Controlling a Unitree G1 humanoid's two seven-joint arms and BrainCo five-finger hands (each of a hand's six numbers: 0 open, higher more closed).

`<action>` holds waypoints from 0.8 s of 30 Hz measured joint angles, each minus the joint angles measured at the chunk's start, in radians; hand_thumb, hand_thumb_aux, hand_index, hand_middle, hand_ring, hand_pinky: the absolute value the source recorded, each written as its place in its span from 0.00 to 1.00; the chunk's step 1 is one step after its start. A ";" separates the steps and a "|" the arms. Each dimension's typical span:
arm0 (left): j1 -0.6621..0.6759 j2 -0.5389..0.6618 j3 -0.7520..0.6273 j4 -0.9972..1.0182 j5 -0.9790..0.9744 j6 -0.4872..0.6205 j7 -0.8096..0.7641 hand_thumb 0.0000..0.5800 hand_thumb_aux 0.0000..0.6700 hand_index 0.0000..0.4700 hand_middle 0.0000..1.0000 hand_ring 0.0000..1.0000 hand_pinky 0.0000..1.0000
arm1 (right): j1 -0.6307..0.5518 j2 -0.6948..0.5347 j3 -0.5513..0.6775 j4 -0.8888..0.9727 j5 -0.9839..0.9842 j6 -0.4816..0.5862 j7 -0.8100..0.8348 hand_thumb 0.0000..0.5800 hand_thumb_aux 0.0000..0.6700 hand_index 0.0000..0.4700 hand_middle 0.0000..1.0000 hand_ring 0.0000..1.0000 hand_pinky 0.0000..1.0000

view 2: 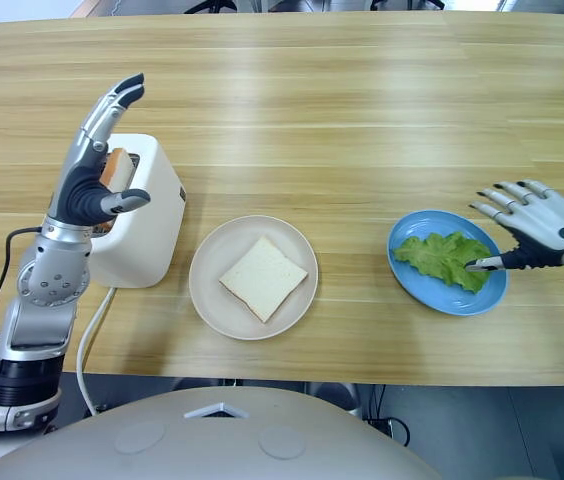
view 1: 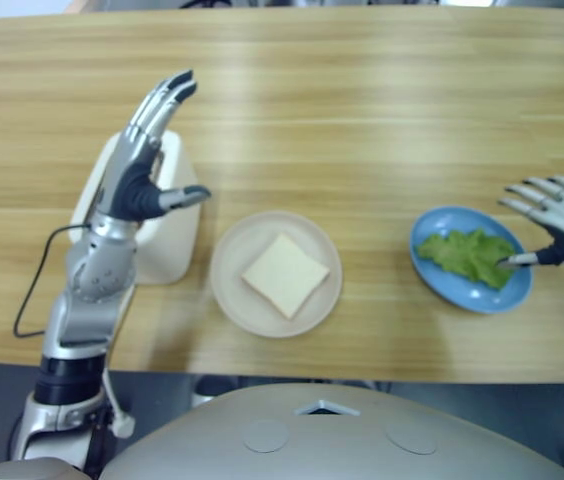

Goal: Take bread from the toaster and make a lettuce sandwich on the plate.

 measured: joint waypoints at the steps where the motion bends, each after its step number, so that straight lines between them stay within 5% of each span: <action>1: 0.002 -0.003 0.000 -0.001 0.003 0.000 -0.001 0.00 0.00 0.00 0.00 0.00 0.00 | -0.022 0.001 0.040 0.013 -0.017 0.005 -0.007 0.00 0.00 0.00 0.00 0.00 0.00; 8: 0.008 -0.015 0.002 -0.010 0.005 0.001 -0.011 0.00 0.00 0.00 0.00 0.00 0.00 | -0.179 0.005 0.256 0.134 -0.103 0.032 -0.084 0.00 0.00 0.00 0.00 0.00 0.00; 24: 0.034 -0.019 0.008 -0.050 0.006 0.012 -0.036 0.00 0.00 0.00 0.00 0.00 0.00 | -0.229 -0.057 0.434 0.272 -0.119 0.033 -0.174 0.00 0.00 0.00 0.00 0.00 0.00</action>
